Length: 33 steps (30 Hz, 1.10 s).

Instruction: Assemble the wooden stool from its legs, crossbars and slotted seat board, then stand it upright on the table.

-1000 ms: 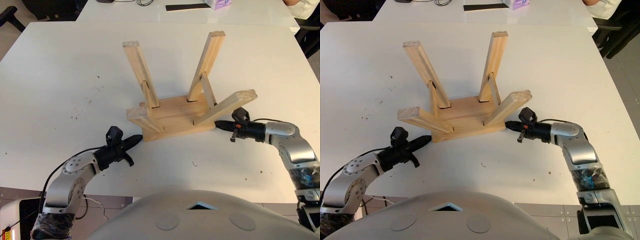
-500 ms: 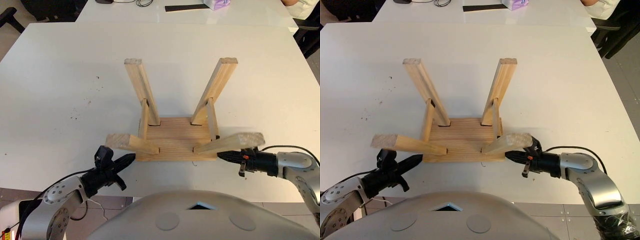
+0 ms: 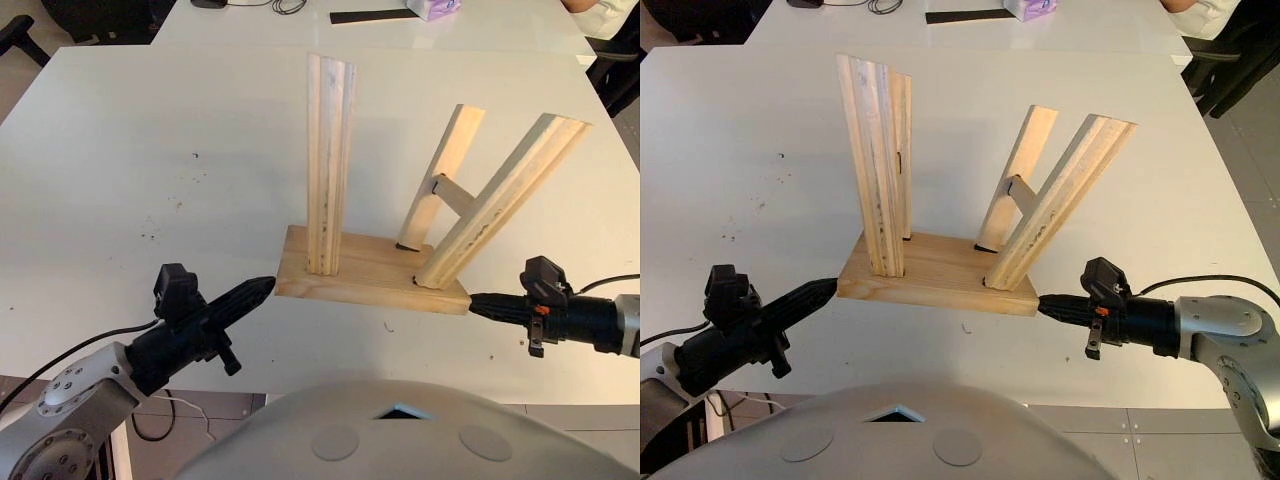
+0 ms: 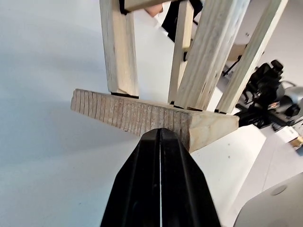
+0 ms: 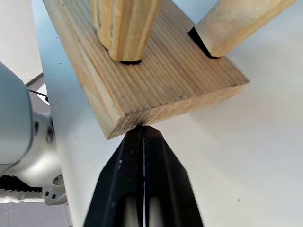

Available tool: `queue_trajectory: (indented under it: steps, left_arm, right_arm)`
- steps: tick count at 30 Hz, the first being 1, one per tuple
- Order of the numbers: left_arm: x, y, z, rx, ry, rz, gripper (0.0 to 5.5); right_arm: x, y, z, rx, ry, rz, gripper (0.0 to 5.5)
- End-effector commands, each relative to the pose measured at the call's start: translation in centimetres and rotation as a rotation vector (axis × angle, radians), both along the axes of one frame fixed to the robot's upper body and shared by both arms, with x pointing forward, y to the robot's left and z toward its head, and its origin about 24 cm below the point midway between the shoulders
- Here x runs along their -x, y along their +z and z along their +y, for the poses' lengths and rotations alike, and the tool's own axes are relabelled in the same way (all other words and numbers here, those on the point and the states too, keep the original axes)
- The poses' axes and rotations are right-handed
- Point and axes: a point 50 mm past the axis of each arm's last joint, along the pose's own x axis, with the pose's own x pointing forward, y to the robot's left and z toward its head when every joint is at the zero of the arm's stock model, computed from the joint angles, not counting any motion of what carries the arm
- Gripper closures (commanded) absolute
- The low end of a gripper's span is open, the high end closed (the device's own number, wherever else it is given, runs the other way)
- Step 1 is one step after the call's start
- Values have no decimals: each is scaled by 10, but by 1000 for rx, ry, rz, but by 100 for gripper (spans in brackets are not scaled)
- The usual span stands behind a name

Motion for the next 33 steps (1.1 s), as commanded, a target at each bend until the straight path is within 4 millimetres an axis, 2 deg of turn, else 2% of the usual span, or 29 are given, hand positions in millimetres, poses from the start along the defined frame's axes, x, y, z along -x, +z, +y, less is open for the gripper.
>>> queue_trajectory:
  steps: [1, 10, 14, 17, 21, 26, 33]
  left_arm:
    - [20, 17, -33, 165, -256, 40, 548]
    - [21, 11, -31, 154, -256, 52, 548]
    - [14, 6, -21, 135, -221, 32, 548]
    - [0, 0, -11, 115, -187, 7, 548]
    - [-8, 1, -14, 104, -197, -13, 548]
    - [-14, -5, -19, 97, -199, -9, 548]
    - [-23, -5, -20, 82, -159, -19, 548]
  right_arm:
    - [11, 33, 36, -275, 249, -53, 550]
    - [14, 35, 37, -287, 260, -30, 550]
    - [9, 34, 37, -281, 253, -44, 550]
    - [2, 33, 36, -274, 241, -64, 550]
    - [-6, 37, 35, -278, 229, -81, 550]
    - [-18, 26, 29, -250, 172, -79, 550]
    - [-20, 19, 24, -238, 137, -74, 550]
